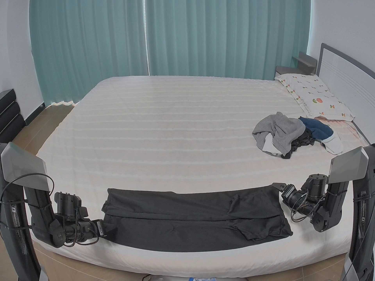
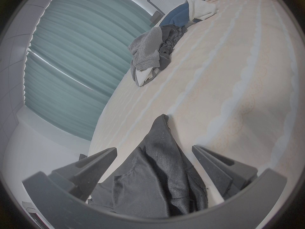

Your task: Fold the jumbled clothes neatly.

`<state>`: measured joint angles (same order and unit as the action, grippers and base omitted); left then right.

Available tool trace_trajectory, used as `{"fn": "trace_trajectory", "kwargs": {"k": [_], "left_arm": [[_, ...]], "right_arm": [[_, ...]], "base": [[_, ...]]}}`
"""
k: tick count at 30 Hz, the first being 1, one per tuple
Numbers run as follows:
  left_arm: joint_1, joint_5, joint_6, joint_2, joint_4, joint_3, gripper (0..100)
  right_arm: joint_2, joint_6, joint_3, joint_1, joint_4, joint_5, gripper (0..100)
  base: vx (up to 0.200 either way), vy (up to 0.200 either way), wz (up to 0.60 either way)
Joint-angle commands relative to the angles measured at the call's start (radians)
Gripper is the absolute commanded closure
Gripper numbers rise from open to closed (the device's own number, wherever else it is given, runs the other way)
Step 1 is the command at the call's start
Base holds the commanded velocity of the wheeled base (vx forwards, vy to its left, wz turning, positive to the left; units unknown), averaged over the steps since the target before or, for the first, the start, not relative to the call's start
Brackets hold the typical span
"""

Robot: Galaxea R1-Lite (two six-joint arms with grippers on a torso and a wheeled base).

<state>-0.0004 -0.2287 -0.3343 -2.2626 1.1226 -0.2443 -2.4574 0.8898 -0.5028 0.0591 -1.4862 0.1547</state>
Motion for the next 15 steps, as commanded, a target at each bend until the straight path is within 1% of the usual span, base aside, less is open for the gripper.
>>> {"fn": "trace_trajectory", "kwargs": {"k": [1,5,9,12,15], "left_arm": [[0.0,0.031,0.003,-0.002,-0.009,0.005,100],[0.002,0.085,0.035,-0.002,-0.01,0.01,100],[0.0,0.088,0.05,0.001,-0.01,0.034,100],[0.0,0.091,0.112,0.0,-0.009,0.06,100],[0.002,0.091,0.118,-0.002,-0.004,0.057,100]], "right_arm": [[-0.002,0.0,0.0,0.001,0.0,0.0,0],[-0.002,-0.002,0.0,0.002,0.0,0.0,0],[-0.002,-0.002,0.0,0.002,0.0,0.0,0],[-0.003,-0.002,0.0,0.002,0.0,0.0,0],[-0.006,-0.002,0.0,0.002,0.0,-0.001,0]], "base": [[0.0,0.0,0.0],[0.0,0.0,0.0],[0.0,0.0,0.0],[0.0,0.0,0.0],[0.0,0.0,0.0]]}}
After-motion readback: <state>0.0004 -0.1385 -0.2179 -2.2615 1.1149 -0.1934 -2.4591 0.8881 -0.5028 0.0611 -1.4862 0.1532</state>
